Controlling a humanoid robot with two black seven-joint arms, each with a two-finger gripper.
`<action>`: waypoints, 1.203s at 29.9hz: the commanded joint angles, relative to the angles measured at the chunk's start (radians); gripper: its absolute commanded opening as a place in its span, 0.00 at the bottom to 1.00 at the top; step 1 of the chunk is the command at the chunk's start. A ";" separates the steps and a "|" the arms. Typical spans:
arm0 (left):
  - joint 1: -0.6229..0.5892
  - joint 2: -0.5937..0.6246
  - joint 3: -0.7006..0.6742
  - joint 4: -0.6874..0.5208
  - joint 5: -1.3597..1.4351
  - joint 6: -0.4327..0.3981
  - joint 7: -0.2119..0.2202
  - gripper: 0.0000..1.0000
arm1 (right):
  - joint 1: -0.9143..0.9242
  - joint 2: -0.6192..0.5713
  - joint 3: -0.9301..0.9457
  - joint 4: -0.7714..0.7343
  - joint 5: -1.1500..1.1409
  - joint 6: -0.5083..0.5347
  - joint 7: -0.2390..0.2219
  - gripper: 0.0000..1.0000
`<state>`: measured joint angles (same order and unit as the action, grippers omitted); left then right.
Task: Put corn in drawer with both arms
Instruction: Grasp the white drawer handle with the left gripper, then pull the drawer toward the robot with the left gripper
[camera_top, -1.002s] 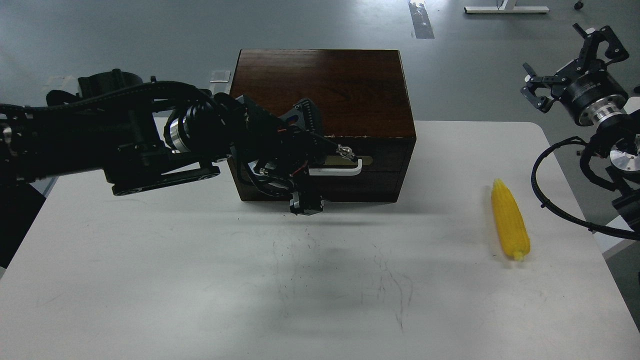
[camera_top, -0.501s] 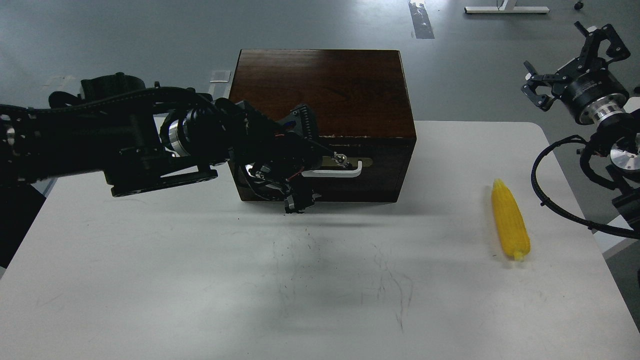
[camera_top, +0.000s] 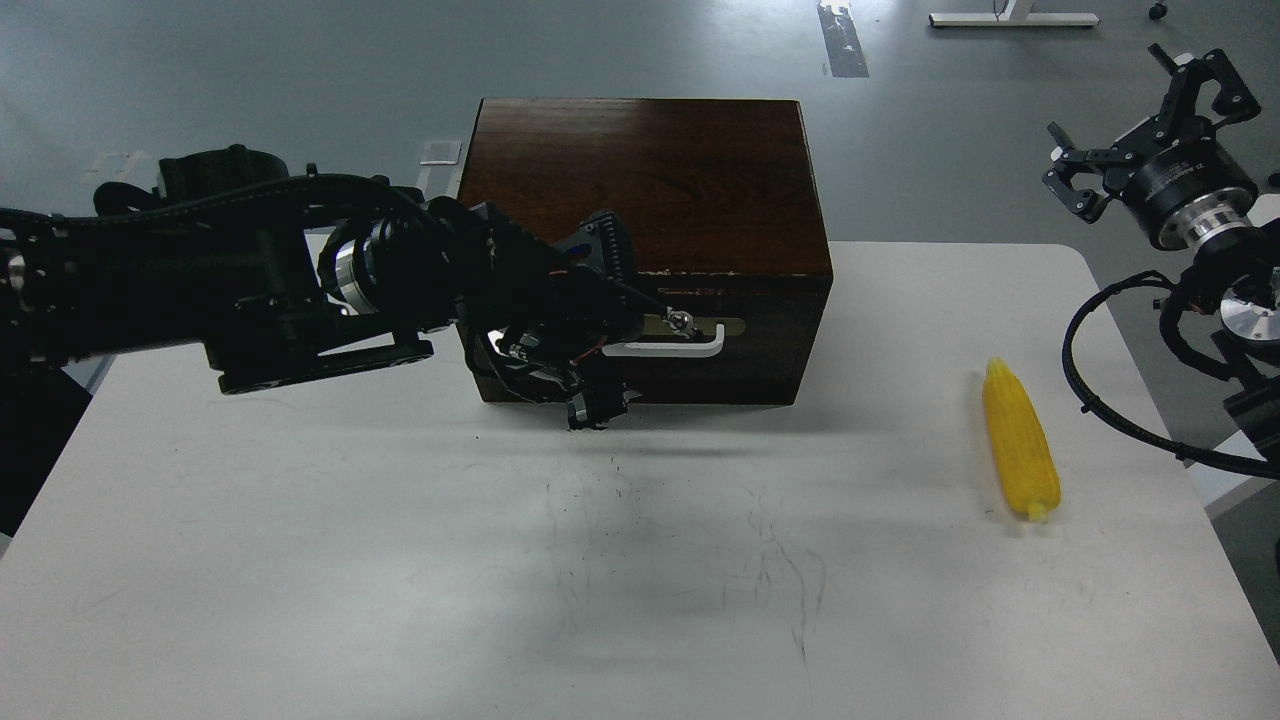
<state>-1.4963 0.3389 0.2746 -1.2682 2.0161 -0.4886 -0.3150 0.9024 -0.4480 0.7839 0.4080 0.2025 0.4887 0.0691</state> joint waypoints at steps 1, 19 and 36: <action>-0.005 -0.003 -0.002 0.000 0.001 0.000 -0.001 0.48 | 0.003 0.000 0.000 0.000 0.000 0.000 0.000 1.00; -0.018 0.002 -0.002 -0.039 0.001 0.000 -0.050 0.48 | 0.004 -0.011 -0.003 0.000 0.000 0.000 0.000 1.00; -0.022 0.014 -0.002 -0.109 0.001 0.000 -0.052 0.48 | 0.000 -0.011 -0.008 -0.005 0.000 0.000 0.000 1.00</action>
<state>-1.5165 0.3557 0.2732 -1.3659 2.0164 -0.4887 -0.3666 0.9019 -0.4590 0.7766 0.4036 0.2025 0.4887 0.0691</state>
